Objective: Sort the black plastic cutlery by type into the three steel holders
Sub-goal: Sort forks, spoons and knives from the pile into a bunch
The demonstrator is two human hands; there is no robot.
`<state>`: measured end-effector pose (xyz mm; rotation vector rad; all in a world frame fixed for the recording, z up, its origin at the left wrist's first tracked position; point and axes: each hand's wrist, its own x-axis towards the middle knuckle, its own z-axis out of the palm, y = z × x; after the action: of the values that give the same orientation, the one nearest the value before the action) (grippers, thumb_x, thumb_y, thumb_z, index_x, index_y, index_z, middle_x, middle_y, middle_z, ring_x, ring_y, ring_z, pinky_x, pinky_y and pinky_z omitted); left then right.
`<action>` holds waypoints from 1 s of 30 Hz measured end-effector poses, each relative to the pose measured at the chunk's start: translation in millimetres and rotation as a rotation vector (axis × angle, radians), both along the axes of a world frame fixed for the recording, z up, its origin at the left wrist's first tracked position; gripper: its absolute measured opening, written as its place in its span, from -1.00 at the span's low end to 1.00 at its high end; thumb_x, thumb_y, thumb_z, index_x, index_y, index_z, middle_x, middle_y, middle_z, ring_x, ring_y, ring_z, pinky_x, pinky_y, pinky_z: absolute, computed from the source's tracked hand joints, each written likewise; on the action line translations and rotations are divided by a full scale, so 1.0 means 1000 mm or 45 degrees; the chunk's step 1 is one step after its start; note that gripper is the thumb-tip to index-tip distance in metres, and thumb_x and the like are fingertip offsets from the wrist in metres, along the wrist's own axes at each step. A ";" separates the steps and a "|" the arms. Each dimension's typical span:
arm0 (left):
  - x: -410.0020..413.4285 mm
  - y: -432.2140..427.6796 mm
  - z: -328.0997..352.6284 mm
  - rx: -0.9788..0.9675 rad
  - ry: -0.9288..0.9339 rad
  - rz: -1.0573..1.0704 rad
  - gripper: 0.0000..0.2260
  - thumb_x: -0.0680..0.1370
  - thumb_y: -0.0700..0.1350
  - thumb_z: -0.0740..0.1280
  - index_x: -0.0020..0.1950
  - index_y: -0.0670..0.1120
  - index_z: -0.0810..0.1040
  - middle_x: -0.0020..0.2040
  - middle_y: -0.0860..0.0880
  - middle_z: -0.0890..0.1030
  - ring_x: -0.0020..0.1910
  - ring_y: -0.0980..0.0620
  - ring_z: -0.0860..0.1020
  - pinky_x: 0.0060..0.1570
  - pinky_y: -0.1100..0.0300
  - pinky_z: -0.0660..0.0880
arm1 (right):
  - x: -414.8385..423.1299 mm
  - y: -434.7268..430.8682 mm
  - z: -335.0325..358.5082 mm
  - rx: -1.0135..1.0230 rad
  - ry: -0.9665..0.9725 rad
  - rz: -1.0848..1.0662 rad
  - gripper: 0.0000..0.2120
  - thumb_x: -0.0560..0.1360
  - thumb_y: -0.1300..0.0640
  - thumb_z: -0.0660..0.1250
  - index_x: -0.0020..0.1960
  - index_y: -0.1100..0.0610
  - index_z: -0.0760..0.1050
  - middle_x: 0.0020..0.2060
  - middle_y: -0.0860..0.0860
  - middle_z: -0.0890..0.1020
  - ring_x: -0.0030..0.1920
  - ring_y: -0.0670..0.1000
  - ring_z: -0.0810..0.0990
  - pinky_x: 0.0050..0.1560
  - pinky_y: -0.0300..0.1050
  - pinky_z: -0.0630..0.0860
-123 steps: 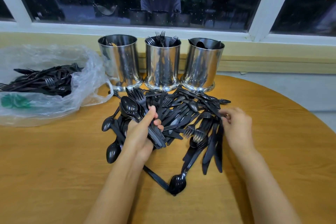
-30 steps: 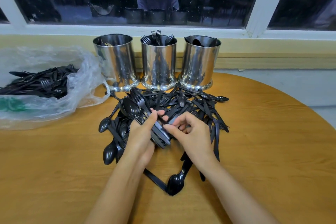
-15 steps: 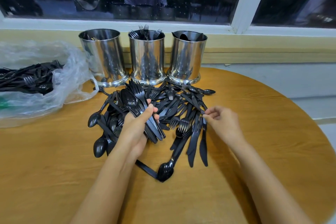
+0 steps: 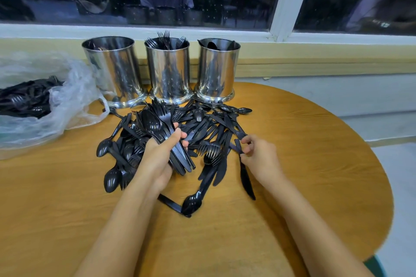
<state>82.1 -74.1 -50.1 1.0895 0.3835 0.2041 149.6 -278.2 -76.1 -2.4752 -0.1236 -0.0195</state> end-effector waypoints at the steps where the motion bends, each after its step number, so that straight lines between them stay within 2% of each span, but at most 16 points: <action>1: 0.000 0.000 0.000 -0.003 -0.001 -0.003 -0.92 0.61 -0.20 0.30 0.01 -0.08 0.59 -0.22 0.00 0.61 -0.28 0.07 0.55 -0.05 0.13 0.54 | 0.001 0.000 0.000 -0.007 0.018 -0.003 -0.72 0.50 0.27 0.38 0.14 0.03 0.45 -0.19 -0.08 0.52 -0.17 -0.06 0.52 -0.11 -0.11 0.52; 5: 0.000 0.000 -0.001 -0.021 0.007 0.005 -0.91 0.61 -0.20 0.30 0.05 -0.09 0.58 -0.24 0.01 0.62 -0.27 0.07 0.55 -0.05 0.13 0.54 | 0.004 0.002 0.009 -0.057 0.011 0.017 -0.77 0.54 0.27 0.31 0.14 0.04 0.49 -0.21 -0.09 0.51 -0.16 -0.02 0.54 -0.08 -0.02 0.57; 8: 0.000 0.001 0.000 -0.066 0.034 -0.001 -0.93 0.59 -0.20 0.32 -0.04 -0.12 0.60 -0.24 -0.01 0.62 -0.26 0.06 0.55 -0.05 0.11 0.54 | 0.004 0.004 0.027 0.005 -0.243 0.038 -0.79 0.55 0.22 0.30 0.15 0.02 0.52 -0.17 -0.12 0.49 -0.25 -0.09 0.46 -0.22 -0.11 0.45; 10: 0.000 0.001 0.000 -0.099 0.049 -0.013 -0.94 0.57 -0.20 0.34 -0.07 -0.14 0.61 -0.26 -0.01 0.64 -0.26 0.06 0.57 -0.02 0.08 0.55 | -0.002 0.006 0.042 0.290 -0.417 0.070 -0.83 0.53 0.25 0.32 0.05 0.02 0.51 -0.17 -0.07 0.52 -0.26 -0.04 0.49 -0.22 -0.08 0.50; 12: 0.001 0.003 -0.001 -0.102 0.058 -0.038 -0.90 0.56 -0.18 0.36 -0.12 -0.16 0.61 -0.26 -0.02 0.65 -0.23 0.05 0.60 -0.02 0.07 0.56 | -0.012 0.009 0.055 0.626 -0.474 0.059 -0.83 0.51 0.30 0.33 -0.06 0.04 0.46 -0.18 -0.03 0.55 -0.23 0.01 0.60 -0.20 -0.06 0.59; 15: 0.001 0.005 -0.003 -0.120 0.054 -0.102 -0.86 0.58 -0.13 0.35 -0.08 -0.20 0.60 -0.24 -0.07 0.65 -0.18 0.02 0.62 0.00 0.07 0.56 | -0.023 0.017 0.062 1.065 -0.352 0.051 -0.88 0.52 0.37 0.33 -0.10 0.18 0.44 -0.16 0.08 0.61 -0.20 -0.01 0.70 -0.16 -0.21 0.62; 17: 0.001 0.003 -0.002 -0.162 0.048 -0.107 -0.86 0.59 -0.16 0.33 -0.03 -0.24 0.60 -0.15 -0.11 0.70 -0.08 -0.03 0.65 0.06 0.05 0.55 | -0.028 0.026 0.056 1.207 -0.234 0.045 -0.90 0.50 0.36 0.36 -0.11 0.23 0.46 -0.20 0.07 0.64 -0.19 0.01 0.71 -0.13 -0.22 0.62; 20: 0.001 -0.002 0.000 -0.188 0.013 -0.118 -0.82 0.61 -0.20 0.29 0.12 -0.29 0.54 0.06 -0.17 0.70 0.08 -0.07 0.67 0.15 0.00 0.53 | -0.034 0.041 0.038 1.183 -0.118 0.086 -0.87 0.47 0.35 0.41 -0.14 0.19 0.49 -0.22 0.07 0.65 -0.21 0.03 0.70 -0.15 -0.20 0.60; 22: -0.001 -0.003 0.001 -0.183 -0.016 -0.142 -0.79 0.61 -0.20 0.28 0.19 -0.29 0.51 0.09 -0.16 0.69 0.11 -0.08 0.66 0.17 0.00 0.53 | -0.037 0.050 0.027 1.119 -0.091 0.128 -0.86 0.46 0.34 0.42 -0.13 0.16 0.50 -0.22 0.07 0.64 -0.22 0.03 0.70 -0.15 -0.16 0.60; 25: -0.003 -0.002 0.002 -0.160 -0.028 -0.173 -0.80 0.61 -0.18 0.28 0.15 -0.27 0.57 0.06 -0.15 0.70 0.09 -0.06 0.67 0.02 0.06 0.62 | -0.040 0.059 0.017 0.973 -0.140 0.196 -0.87 0.44 0.29 0.45 -0.15 0.10 0.56 -0.24 -0.01 0.64 -0.23 -0.03 0.68 -0.13 -0.13 0.61; 28: -0.002 0.000 0.002 -0.111 0.005 -0.136 -0.84 0.60 -0.16 0.30 0.05 -0.22 0.62 -0.04 -0.13 0.71 -0.02 -0.05 0.69 -0.09 0.06 0.61 | -0.042 0.061 0.017 0.844 -0.186 0.299 -0.95 0.43 0.21 0.48 -0.16 0.08 0.64 -0.27 -0.10 0.66 -0.23 -0.19 0.59 -0.14 -0.35 0.49; 30: 0.000 0.003 0.001 -0.130 0.018 -0.074 -0.90 0.59 -0.17 0.32 -0.03 -0.18 0.59 -0.16 -0.07 0.69 -0.15 0.01 0.67 -0.08 0.06 0.58 | -0.040 0.054 0.020 0.828 -0.168 0.319 -0.98 0.46 0.15 0.45 -0.13 0.08 0.67 -0.27 -0.10 0.68 -0.22 -0.22 0.58 -0.15 -0.40 0.45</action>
<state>82.1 -71.2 -49.4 1.0004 0.3705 0.1243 109.2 -223.8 -56.2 -1.7954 -0.4135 -0.1000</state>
